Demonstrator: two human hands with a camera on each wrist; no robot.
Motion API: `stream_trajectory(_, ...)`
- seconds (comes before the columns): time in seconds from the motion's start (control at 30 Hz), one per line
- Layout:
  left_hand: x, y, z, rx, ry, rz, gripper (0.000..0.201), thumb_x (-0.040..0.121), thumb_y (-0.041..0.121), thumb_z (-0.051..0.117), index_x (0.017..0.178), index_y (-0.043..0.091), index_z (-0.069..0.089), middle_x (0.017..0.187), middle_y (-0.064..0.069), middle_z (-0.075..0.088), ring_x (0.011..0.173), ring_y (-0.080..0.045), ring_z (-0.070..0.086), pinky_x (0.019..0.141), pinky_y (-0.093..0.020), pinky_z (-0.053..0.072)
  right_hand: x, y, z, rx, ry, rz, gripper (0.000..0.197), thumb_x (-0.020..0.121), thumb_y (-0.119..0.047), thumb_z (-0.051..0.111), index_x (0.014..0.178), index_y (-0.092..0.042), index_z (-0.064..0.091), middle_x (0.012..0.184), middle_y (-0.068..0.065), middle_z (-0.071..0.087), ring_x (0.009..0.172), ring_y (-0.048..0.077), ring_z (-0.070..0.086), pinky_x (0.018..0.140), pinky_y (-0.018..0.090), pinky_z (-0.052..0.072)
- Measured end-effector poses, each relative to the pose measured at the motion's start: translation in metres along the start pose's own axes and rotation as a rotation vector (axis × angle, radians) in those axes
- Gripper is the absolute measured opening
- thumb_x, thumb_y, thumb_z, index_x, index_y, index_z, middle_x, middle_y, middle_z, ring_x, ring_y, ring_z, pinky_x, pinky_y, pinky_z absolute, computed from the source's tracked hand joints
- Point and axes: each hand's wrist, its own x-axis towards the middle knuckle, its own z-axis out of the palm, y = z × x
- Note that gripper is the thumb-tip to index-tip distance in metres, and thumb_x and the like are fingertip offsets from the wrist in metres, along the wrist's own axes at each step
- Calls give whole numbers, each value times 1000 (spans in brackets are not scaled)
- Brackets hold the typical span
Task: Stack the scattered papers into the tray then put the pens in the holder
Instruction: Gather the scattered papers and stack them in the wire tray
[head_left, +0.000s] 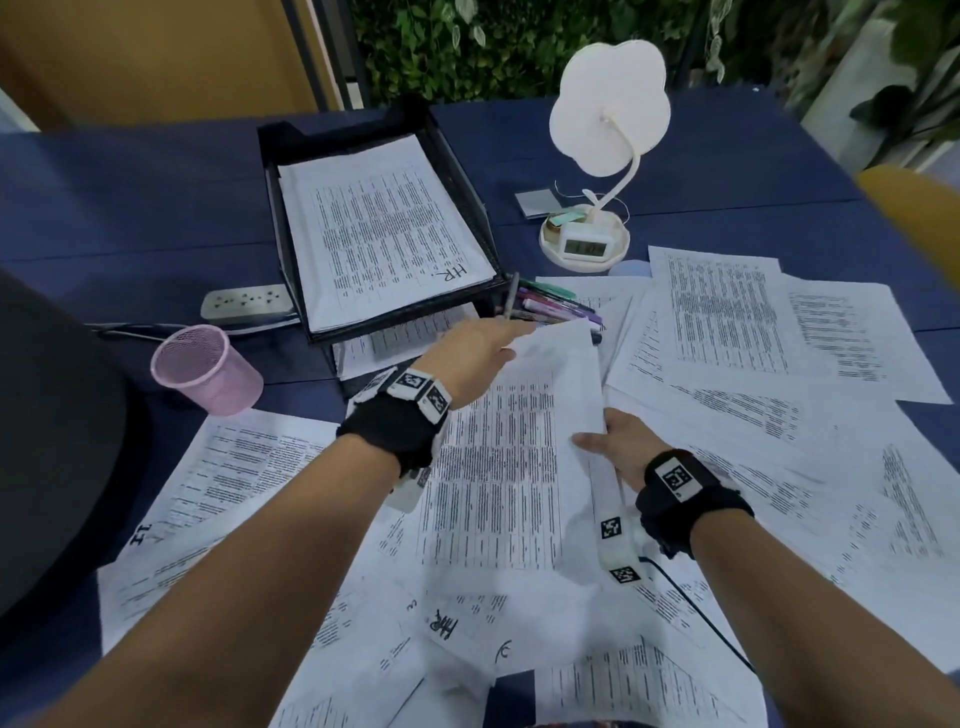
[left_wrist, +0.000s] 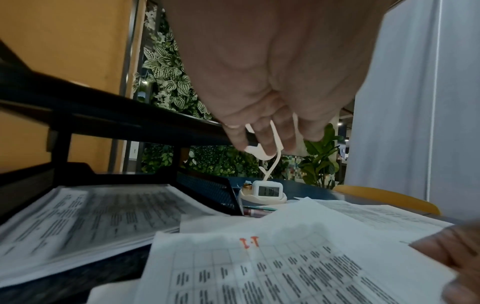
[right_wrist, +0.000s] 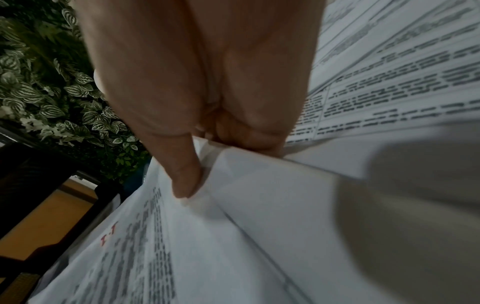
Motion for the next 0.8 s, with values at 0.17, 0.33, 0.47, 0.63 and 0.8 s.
stream_trajectory(0.17,-33,-20,8,35,-88,-47,25,99,24,44,114,18,62,111,2,64,91,-11,57,83,-24,43,15,4,2,-115,46,-1,32,84,-9,67,112,5,56,113,19,65,101,33,63,93,48,50)
stream_trajectory(0.33,-70,-76,20,274,-433,-434,34,85,25,62,118,20,53,122,-2,57,105,-21,56,86,-32,45,19,6,6,-29,83,4,29,85,1,63,113,5,57,110,17,64,96,29,62,82,34,51)
stream_trajectory(0.47,-97,-105,20,394,-559,-619,64,66,32,80,120,22,46,123,0,54,114,-23,52,89,-35,37,23,8,6,-51,93,-2,30,84,-2,65,112,3,58,113,18,64,102,33,62,94,44,50)
stream_trajectory(0.63,-121,-120,34,305,-519,-703,82,52,23,87,113,16,32,116,-10,42,107,-32,49,88,-44,47,25,7,9,-141,109,-15,34,83,-9,66,115,0,58,114,15,64,103,31,62,95,42,49)
stream_trajectory(0.8,-129,-122,33,317,-499,-714,86,54,37,86,120,17,35,119,-8,46,107,-31,51,86,-43,47,24,6,14,-193,111,-9,40,84,-10,66,121,-1,55,119,15,62,109,32,59,98,46,47)
